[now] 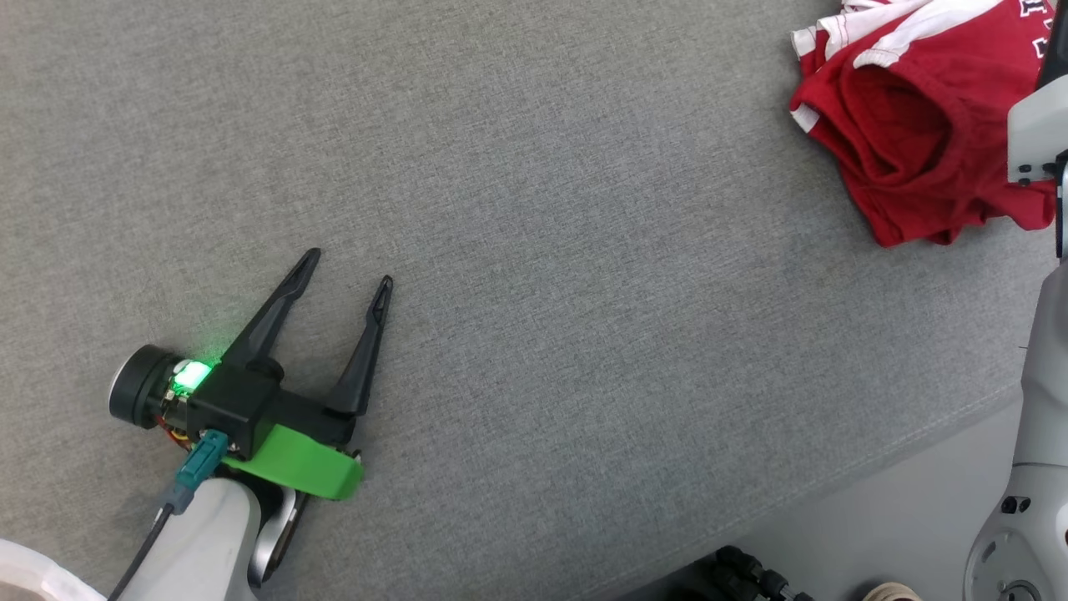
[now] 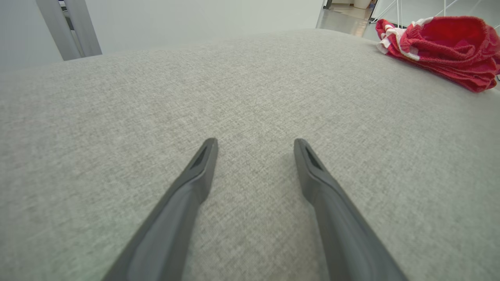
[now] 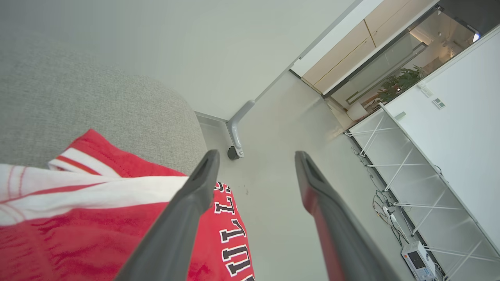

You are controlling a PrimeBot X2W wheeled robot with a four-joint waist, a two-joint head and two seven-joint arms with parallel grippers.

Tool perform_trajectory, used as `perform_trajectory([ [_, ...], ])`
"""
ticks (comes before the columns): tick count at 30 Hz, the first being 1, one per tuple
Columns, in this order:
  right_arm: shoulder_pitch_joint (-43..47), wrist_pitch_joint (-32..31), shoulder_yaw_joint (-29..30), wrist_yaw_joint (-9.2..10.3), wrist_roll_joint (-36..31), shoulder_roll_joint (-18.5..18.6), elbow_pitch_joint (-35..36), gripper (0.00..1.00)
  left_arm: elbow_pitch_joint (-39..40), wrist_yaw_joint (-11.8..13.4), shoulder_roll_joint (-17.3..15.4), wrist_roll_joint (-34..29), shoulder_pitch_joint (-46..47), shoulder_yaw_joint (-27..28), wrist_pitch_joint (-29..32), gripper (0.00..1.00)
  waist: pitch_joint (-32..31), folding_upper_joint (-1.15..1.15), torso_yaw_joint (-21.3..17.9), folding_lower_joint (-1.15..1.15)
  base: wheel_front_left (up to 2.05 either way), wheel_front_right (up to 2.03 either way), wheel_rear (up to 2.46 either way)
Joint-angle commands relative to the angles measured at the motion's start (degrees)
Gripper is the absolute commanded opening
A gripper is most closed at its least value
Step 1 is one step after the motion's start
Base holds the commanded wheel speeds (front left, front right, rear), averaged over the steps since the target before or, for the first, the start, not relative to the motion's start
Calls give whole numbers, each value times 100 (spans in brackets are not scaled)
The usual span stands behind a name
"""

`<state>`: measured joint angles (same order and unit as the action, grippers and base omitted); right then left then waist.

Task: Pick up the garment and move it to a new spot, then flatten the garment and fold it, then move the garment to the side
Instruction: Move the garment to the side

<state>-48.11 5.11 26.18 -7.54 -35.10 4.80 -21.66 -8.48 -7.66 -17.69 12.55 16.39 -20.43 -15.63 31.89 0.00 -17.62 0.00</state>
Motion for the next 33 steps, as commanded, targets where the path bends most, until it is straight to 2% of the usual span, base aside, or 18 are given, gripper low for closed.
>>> perform_trajectory([
  [1, -36, 161, -14, 12, 47, -46, 34, 100, -289, 36, -124, -25, -189, 171, 87, 100, -161, 0, 15, 0, 0, 0, 0],
  [5, -90, 691, -257, 12, 436, -158, 45, 100, -295, 35, 61, -76, -160, 316, 62, 100, -362, 0, 79, 0, 0, 0, 0],
  [8, 9, 912, -676, 11, 1106, -192, -49, 100, -338, 31, 183, -96, -147, 423, 60, 100, -526, 0, 205, 0, 0, 0, 0],
  [12, 245, 1005, -1221, 11, 2065, -173, -195, 100, -464, 30, 361, -94, -155, 662, 56, 100, -733, 0, 398, 0, 0, 0, 0],
  [18, 817, 1007, -1863, 11, 3179, -178, 80, 100, -671, 29, 568, -163, -211, 932, 56, 100, -1005, 0, 765, 0, 0, 0, 0],
  [25, 1645, 1009, -2316, 11, 3801, -175, 216, 100, -854, 29, 802, -276, -300, 1317, 56, 100, -1304, 0, 1243, 0, 0, 0, 0],
  [33, 2375, 1010, -2408, 11, 3916, -170, 102, 100, -1060, 29, 1009, -484, -539, 1724, 56, 100, -1679, 0, 1611, 0, 0, 0, 0],
])
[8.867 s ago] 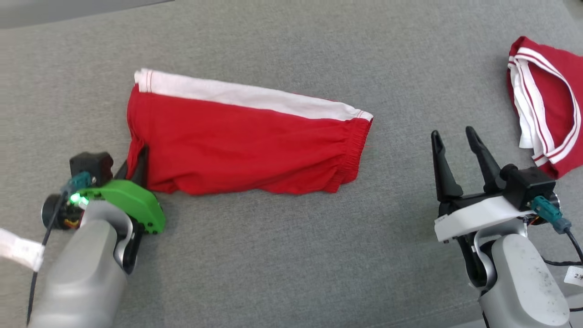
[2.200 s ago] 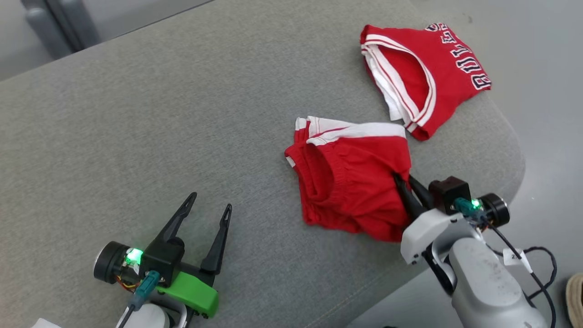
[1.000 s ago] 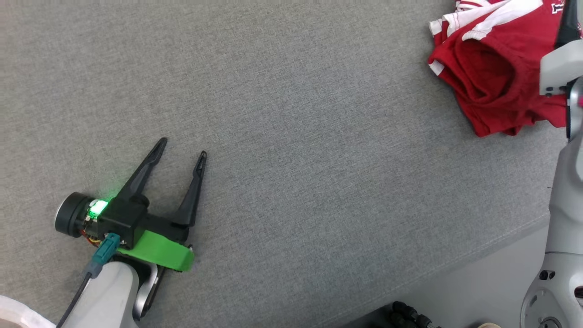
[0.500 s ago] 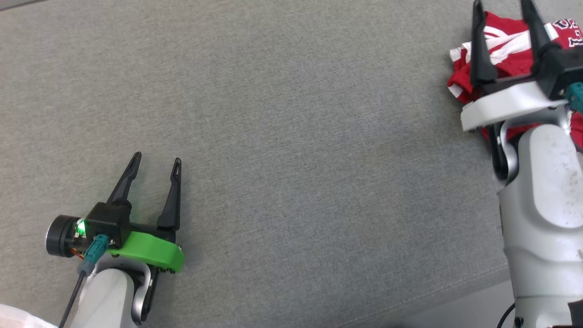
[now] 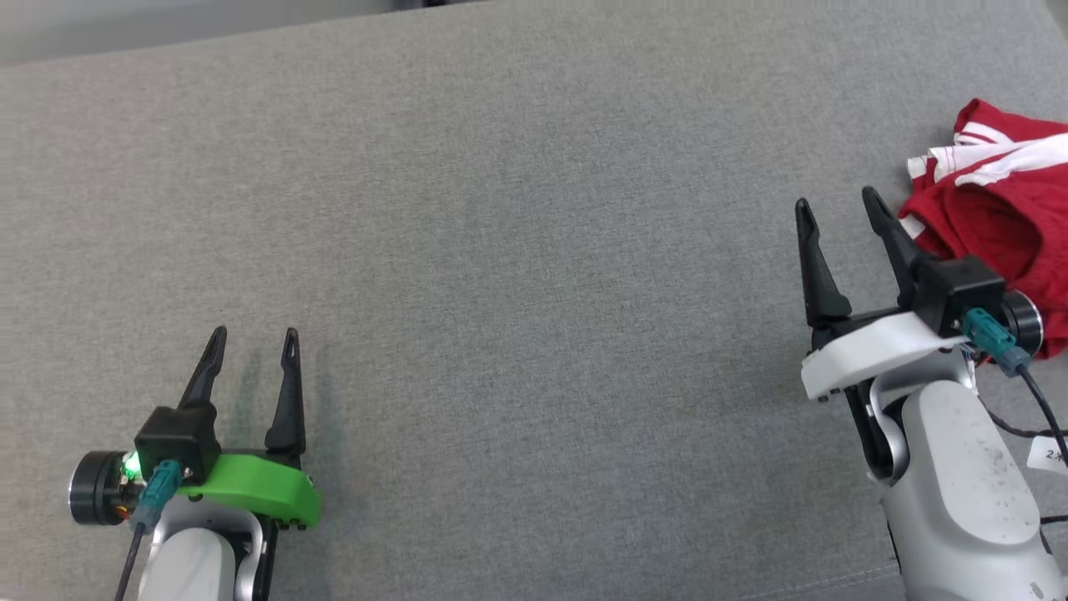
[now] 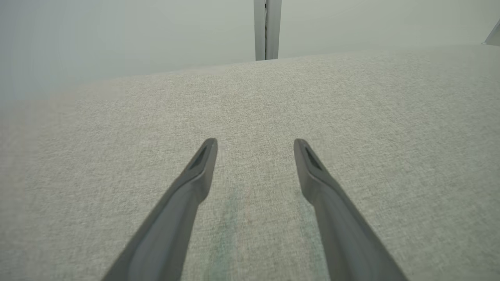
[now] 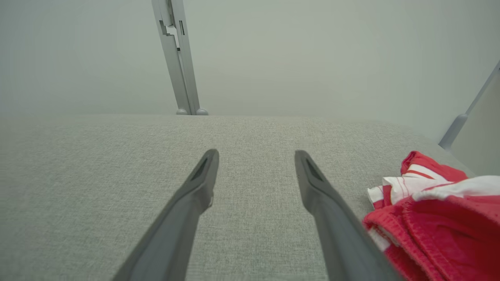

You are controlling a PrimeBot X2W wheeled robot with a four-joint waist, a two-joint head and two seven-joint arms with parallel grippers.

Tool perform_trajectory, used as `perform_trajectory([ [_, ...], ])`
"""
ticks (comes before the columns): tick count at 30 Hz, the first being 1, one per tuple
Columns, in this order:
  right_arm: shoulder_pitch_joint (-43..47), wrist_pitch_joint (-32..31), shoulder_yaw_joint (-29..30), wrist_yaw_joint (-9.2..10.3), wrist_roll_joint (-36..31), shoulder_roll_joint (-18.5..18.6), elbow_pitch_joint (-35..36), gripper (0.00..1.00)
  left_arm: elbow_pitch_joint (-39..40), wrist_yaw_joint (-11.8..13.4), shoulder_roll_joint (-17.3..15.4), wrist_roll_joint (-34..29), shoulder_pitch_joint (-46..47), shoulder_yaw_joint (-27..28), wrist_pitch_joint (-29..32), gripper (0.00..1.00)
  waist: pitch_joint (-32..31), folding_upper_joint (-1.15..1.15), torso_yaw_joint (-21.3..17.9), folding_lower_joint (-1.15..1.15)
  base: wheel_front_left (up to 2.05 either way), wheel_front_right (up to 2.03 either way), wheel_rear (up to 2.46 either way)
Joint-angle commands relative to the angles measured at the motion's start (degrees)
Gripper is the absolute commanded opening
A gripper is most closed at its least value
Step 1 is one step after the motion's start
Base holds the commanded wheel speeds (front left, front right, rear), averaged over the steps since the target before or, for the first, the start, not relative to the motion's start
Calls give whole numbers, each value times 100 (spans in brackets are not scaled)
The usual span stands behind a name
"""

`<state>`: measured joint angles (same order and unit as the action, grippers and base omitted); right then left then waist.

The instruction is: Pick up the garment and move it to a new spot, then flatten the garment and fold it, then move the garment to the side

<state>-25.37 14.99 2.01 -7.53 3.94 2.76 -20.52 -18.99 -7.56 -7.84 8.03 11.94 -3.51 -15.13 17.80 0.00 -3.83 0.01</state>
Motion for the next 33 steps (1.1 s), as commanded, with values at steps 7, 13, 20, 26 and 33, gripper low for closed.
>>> perform_trajectory([
  [7, 630, 23, -17, 10, 121, 28, -10, 100, -62, 19, 165, -111, -438, 281, 6, 100, -686, 0, 345, -1, 0, 0, 0],
  [13, 1018, 23, 32, 10, 253, 27, -147, 100, -156, 19, 255, -2, -739, 302, 6, 100, -1025, 0, 372, -1, 0, 0, 0],
  [20, 1502, 23, 49, 10, 285, 28, -252, 100, -218, 20, 322, 5, -1126, 354, 6, 100, -1466, 0, 362, -1, 0, 0, 0],
  [26, 1779, 23, -37, 10, 284, 26, -307, 100, -199, 20, 407, 15, -1364, 421, 6, 100, -1662, 0, 355, -1, 0, 0, 0],
  [33, 1830, -1, -31, -1, 328, 0, -339, 0, -214, -1, 439, 140, -1390, 430, 0, 0, -1725, 0, 384, -1, 0, 0, 0],
])
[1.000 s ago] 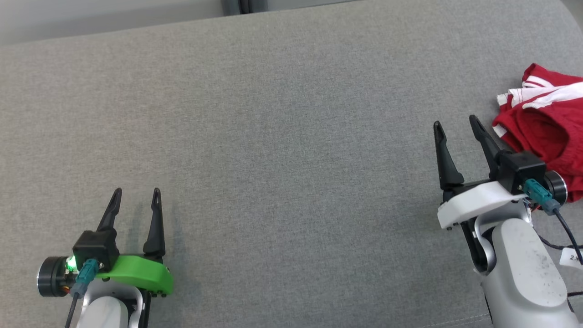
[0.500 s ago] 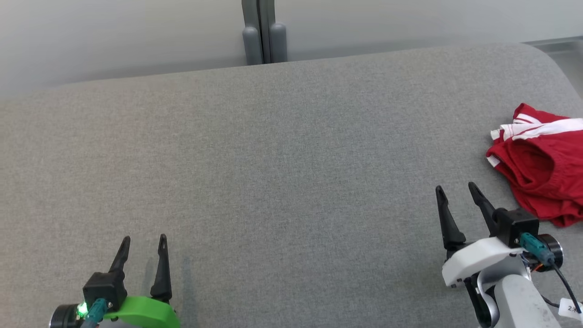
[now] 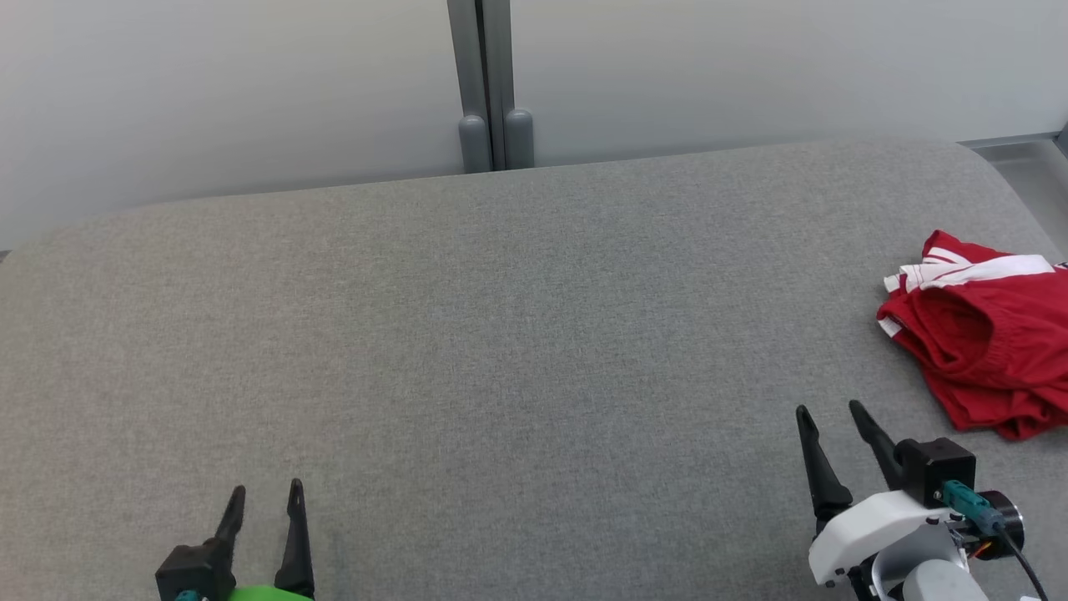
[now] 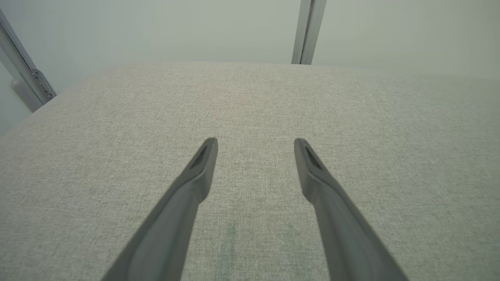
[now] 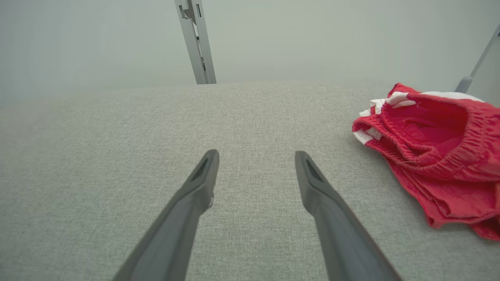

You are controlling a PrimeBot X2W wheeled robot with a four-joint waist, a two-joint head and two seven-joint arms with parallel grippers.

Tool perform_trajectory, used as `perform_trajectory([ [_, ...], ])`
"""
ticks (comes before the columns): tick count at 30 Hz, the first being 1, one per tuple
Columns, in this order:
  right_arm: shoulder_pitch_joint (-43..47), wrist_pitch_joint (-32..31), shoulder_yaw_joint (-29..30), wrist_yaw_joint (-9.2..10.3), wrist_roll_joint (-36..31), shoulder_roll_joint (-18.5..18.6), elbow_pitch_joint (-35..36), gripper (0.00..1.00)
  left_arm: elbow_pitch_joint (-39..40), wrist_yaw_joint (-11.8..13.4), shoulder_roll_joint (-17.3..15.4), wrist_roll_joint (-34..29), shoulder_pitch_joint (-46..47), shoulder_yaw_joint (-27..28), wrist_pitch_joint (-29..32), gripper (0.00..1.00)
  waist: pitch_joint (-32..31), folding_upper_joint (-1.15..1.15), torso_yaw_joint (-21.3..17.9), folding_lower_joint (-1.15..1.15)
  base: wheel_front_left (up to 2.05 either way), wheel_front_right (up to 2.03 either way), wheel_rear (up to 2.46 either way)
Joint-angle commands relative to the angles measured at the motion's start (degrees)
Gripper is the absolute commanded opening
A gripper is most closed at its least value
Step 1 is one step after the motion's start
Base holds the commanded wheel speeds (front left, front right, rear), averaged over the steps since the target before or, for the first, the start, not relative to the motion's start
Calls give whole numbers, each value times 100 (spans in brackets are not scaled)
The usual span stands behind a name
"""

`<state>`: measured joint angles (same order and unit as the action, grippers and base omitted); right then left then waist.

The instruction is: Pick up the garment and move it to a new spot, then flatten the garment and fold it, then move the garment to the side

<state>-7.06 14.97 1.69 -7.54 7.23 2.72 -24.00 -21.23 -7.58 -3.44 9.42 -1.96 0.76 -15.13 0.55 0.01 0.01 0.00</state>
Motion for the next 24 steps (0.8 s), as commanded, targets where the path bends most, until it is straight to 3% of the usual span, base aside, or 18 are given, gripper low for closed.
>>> perform_trajectory([
  [1, 5, -10, 4, 0, 7, -9, -34, 0, -30, 0, 6, 12, -1, 1, 3, 0, -1, -1, 0, 0, 0, 0, 0],
  [4, 38, -61, 32, 0, 102, -34, -142, 0, -142, 0, 30, 113, 15, 13, 40, 0, -3, -1, 0, 0, 0, 0, 0],
  [24, 61, -590, 135, 2, 2280, -18, 181, 0, 100, 3, 34, 2224, 232, 159, 586, 0, -8, -1, 0, 0, 0, 0, 0],
])
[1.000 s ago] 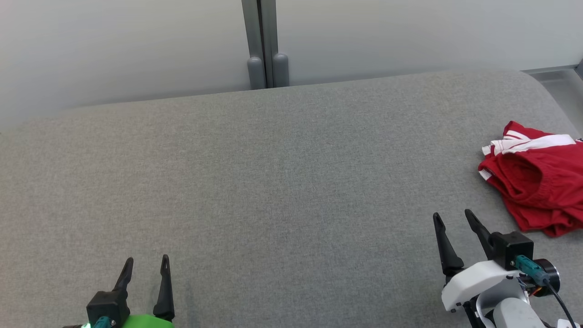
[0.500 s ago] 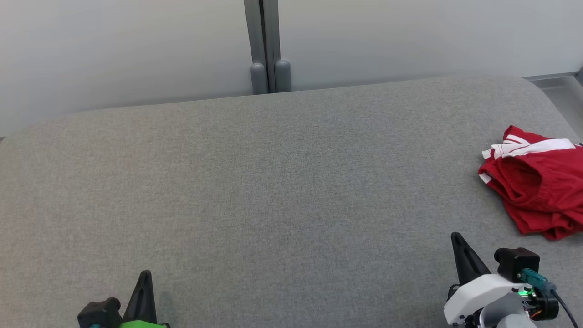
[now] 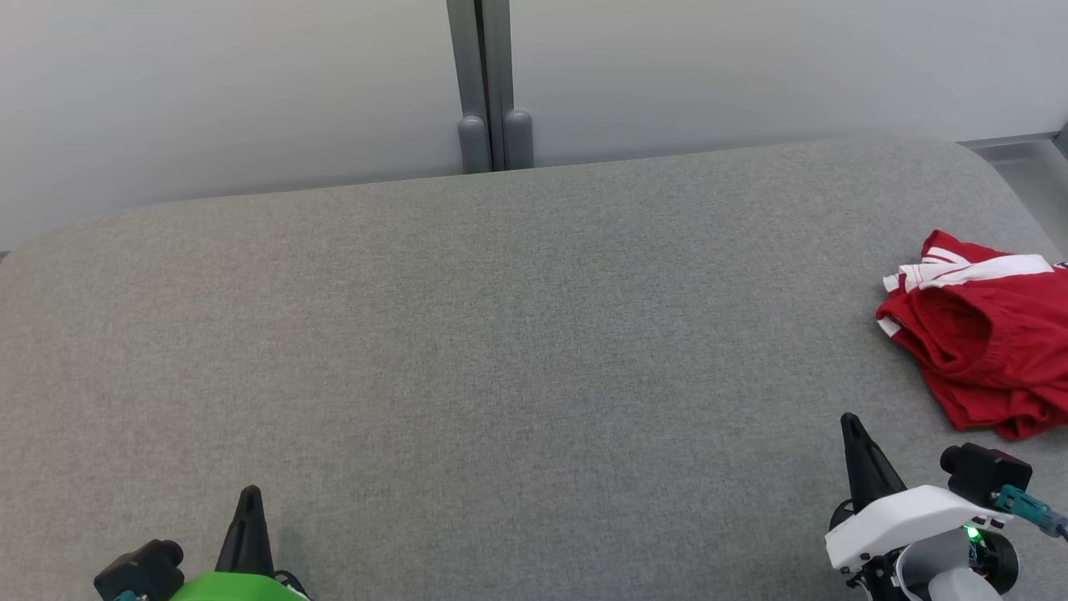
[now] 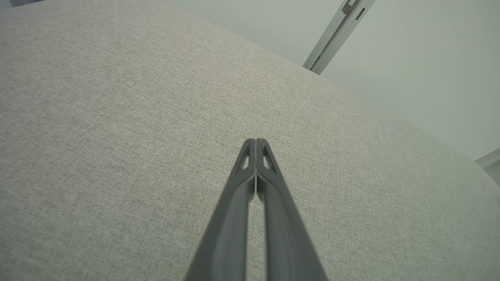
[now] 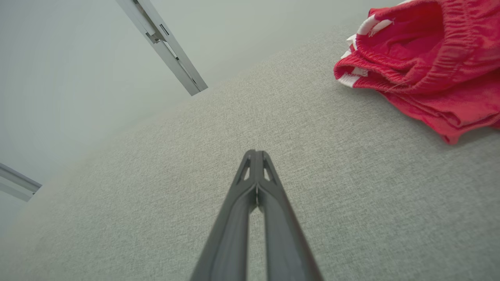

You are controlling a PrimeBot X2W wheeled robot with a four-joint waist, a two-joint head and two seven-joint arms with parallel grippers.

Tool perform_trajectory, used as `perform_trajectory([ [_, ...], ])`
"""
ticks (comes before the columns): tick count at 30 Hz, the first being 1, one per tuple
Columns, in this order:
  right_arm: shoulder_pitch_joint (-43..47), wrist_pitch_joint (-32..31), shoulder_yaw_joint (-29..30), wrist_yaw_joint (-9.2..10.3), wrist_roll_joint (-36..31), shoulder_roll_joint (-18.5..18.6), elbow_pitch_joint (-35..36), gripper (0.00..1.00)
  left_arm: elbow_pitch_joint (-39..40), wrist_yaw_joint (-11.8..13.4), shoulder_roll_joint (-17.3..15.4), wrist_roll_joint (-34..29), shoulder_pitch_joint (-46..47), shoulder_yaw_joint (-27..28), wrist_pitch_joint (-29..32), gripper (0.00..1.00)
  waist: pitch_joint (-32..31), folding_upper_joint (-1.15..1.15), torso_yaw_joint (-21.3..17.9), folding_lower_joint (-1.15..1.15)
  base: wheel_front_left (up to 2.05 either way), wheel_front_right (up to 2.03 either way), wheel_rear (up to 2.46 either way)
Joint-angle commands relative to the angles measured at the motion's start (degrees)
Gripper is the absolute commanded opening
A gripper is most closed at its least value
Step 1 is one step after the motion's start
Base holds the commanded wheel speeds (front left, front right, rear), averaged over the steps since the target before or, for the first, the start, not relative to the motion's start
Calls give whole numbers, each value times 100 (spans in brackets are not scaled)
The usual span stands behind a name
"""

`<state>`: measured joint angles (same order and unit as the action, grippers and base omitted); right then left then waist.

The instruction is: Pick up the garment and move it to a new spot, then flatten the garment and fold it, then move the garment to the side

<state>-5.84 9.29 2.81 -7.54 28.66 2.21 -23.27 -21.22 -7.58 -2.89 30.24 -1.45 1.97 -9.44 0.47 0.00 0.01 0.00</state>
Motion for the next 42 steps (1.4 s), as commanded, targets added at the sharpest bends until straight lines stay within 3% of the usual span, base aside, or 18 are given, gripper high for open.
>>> perform_trajectory([
  [1, -60, -46, 28, 2, 241, 34, 124, 0, 110, 3, -20, 242, 192, 45, 42, 0, 0, 0, 0, 0, 0, 0, 0],
  [42, -60, -846, 210, 5, 3430, 60, 560, 0, 439, 8, -12, 3350, 524, 268, 854, 0, -12, 0, 0, 0, 0, 0, 0],
])
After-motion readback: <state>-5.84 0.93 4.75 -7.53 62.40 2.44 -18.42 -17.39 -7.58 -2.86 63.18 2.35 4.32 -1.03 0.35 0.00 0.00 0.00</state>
